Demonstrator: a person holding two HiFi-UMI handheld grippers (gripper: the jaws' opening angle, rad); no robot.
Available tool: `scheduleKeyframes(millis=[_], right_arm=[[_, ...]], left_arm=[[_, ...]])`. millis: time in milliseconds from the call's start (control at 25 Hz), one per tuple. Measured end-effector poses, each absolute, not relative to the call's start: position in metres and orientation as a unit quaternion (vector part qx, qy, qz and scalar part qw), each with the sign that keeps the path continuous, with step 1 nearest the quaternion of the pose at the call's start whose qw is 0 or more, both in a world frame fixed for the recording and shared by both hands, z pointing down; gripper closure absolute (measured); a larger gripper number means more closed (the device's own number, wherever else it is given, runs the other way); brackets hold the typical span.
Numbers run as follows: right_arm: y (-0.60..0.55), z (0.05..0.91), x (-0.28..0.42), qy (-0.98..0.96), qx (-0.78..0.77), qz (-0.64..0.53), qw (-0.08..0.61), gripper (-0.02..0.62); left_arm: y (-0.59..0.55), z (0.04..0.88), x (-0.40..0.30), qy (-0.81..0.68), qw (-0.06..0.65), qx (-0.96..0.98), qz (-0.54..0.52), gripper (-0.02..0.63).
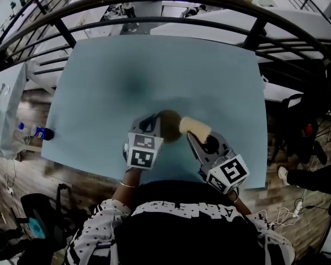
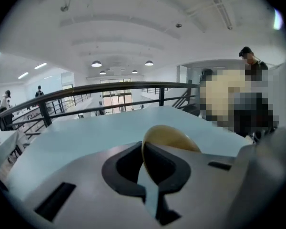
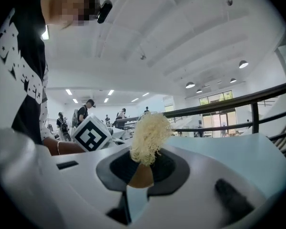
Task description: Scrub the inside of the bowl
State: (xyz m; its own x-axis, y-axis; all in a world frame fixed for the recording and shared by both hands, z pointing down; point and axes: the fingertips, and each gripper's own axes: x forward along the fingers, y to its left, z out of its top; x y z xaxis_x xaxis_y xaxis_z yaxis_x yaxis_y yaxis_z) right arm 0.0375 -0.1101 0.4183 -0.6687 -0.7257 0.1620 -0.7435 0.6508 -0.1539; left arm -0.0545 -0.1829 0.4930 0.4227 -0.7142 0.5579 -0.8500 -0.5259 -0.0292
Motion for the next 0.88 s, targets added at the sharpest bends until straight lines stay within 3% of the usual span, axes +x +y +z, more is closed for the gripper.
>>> scheduleKeyframes(millis=[320,880], right_arm=[[-0.125,0.439,0.010,-0.919,0.368,0.075,0.116,0.538],[-0.141,0.450,-0.003,-0.910,0.371,0.064,0.173,0.538]], left_arm=[[-0.173,0.447,-0.032,-0.465,-0.013,0.834,0.298,0.583],[-0.161,0.427,-0.012,-0.453,-0.087,0.828,0.319,0.583]])
